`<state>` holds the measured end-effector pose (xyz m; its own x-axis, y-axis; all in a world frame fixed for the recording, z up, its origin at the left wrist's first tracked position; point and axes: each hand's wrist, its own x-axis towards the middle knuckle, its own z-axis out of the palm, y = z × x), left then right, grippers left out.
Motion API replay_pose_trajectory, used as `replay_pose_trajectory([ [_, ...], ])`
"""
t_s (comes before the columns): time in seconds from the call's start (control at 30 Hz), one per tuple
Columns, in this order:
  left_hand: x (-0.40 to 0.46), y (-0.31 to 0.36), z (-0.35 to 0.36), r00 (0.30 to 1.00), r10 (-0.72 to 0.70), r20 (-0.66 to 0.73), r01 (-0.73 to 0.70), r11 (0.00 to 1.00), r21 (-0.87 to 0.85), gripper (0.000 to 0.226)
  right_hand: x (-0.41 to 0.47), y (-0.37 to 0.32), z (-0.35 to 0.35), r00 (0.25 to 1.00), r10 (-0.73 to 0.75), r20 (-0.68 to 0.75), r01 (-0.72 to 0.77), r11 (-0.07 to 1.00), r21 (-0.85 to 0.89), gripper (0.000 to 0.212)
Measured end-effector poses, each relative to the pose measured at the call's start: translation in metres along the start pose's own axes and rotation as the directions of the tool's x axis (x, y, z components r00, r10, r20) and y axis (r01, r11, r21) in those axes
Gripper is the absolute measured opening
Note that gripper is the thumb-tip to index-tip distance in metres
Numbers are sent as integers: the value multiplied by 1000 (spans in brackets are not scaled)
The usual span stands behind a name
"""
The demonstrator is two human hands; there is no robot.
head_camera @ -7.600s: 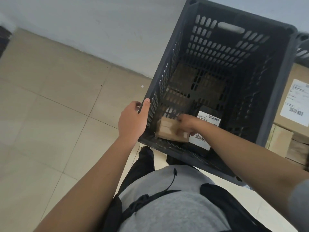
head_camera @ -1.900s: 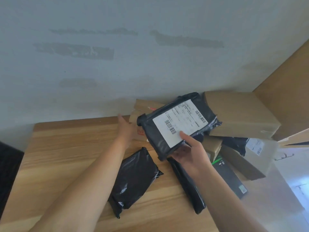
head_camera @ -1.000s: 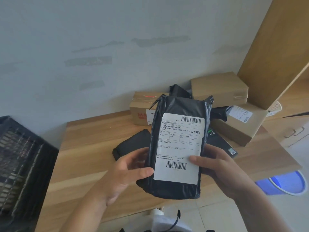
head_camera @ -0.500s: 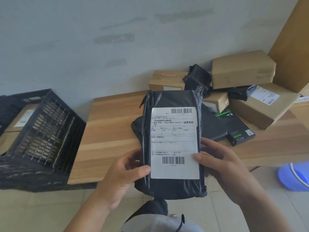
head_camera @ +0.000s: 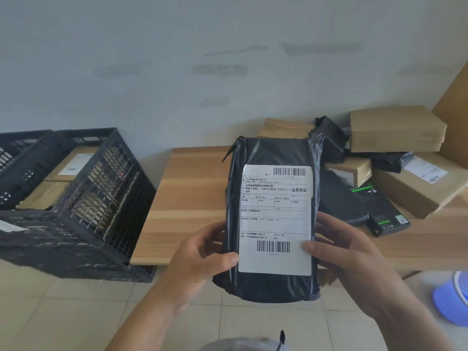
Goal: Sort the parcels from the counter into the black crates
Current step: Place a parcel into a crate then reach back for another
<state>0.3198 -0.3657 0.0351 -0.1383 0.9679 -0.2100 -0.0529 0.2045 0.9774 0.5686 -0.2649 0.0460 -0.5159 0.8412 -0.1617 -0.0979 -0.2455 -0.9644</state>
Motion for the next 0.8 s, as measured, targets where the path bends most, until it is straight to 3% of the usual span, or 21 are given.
replay_pose_trajectory([
  [0.23, -88, -17, -109, 971, -21, -237, 5, 998, -64, 55, 18, 14, 132, 972, 54, 229, -31, 994, -104, 48],
  [0.5, -226, -58, -213, 844, -59, -534, -11, 992, -128, 69, 13, 56, 306, 856, 192, 480, -98, 972, -214, 51],
  [0.67, -298, -91, -255, 750, -112, -652, -41, 976, -215, 71, -7, 97, 385, 797, 322, 510, -200, 939, -280, 49],
  [0.8, -332, -112, -282, 724, -148, -674, -48, 964, -263, 72, -16, 120, 429, 780, 373, 502, -222, 916, -335, 49],
])
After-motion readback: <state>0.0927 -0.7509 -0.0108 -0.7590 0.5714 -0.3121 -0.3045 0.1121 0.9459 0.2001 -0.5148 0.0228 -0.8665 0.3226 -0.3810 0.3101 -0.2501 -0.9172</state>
